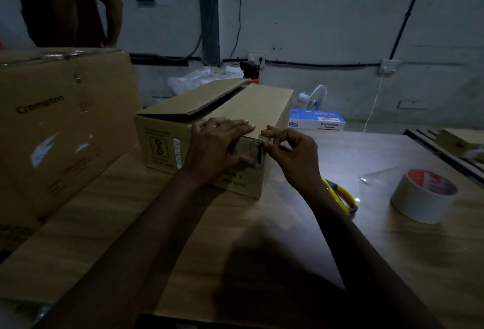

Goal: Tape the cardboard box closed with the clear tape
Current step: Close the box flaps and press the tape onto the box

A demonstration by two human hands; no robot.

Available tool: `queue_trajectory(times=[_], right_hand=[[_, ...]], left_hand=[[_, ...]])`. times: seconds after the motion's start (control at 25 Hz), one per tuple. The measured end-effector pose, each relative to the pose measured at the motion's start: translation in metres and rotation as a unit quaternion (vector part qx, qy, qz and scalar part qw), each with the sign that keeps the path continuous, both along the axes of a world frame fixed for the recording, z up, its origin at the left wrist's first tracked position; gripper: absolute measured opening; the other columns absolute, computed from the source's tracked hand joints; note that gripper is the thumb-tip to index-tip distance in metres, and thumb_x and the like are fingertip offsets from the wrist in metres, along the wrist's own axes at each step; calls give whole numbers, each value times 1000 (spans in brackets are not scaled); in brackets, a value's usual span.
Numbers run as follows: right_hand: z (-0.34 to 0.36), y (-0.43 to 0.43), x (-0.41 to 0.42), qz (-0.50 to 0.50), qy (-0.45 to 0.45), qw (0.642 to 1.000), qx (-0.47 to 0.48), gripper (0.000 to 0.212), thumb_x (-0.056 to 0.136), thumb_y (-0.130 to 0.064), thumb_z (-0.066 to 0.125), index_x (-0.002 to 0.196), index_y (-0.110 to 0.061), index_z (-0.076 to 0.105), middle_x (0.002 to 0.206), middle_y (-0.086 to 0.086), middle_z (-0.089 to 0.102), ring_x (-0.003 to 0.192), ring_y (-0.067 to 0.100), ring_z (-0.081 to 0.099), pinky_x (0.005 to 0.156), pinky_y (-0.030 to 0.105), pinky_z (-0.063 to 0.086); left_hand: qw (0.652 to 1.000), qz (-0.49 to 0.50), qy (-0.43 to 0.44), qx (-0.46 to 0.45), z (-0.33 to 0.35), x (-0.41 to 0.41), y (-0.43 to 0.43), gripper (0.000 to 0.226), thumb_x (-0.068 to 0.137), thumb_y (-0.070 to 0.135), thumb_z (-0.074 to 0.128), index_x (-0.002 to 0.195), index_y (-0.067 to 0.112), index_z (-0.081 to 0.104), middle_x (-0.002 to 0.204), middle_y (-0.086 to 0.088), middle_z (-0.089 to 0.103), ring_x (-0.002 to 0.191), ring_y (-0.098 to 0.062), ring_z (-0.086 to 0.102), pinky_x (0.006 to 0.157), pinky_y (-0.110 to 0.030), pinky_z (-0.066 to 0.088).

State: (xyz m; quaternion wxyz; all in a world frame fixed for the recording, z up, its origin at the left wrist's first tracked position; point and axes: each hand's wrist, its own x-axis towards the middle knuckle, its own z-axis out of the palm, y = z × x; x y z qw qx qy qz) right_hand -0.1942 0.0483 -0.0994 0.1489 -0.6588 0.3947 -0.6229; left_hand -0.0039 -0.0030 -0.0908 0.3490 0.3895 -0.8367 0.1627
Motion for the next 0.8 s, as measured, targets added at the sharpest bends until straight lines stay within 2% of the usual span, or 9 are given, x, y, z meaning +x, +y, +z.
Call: queue_trajectory(times=[0.2, 0.4, 0.56, 0.68, 0.8], right_hand=[[-2, -1, -1, 15, -11, 1000, -1, 28, 80, -3, 73, 71, -25, 58, 103, 1, 72, 114, 7, 62, 87, 20, 53], [-3, -1, -2, 26, -18, 999, -4, 29, 80, -2, 72, 73, -27, 58, 105, 3, 72, 116, 9, 61, 85, 16, 53], [-6, -2, -2, 5, 1, 1000, -17, 23, 78, -12, 73, 76, -30, 58, 107, 1, 71, 116, 6, 61, 86, 22, 55], [-9, -3, -6, -44, 31, 997, -49, 16, 74, -18, 75, 81, -22, 60, 101, -1, 67, 102, 11, 64, 77, 24, 58], [-13, -5, -10, -49, 19, 998, -18, 20, 74, -8, 79, 79, -15, 61, 86, -1, 63, 89, 16, 66, 70, 27, 59]], left_hand=[[999, 17, -48, -19, 1, 5, 2, 94, 53, 82, 56, 134, 36, 49, 139, 12, 53, 122, -25, 49, 91, -39, 29], [998, 32, -49, -27, 1, 1, 5, 93, 52, 86, 57, 129, 33, 53, 134, 10, 56, 116, -25, 52, 88, -39, 30], [997, 44, -66, -21, 5, -2, 7, 92, 50, 86, 55, 126, 33, 53, 131, 8, 57, 112, -25, 53, 84, -38, 28], [992, 57, -115, -8, 11, -2, 8, 98, 49, 82, 63, 129, 28, 50, 132, 1, 54, 111, -30, 51, 84, -42, 33], [977, 86, -194, 24, 21, -6, 13, 104, 52, 72, 74, 138, 28, 37, 139, -4, 44, 116, -32, 45, 86, -43, 35]])
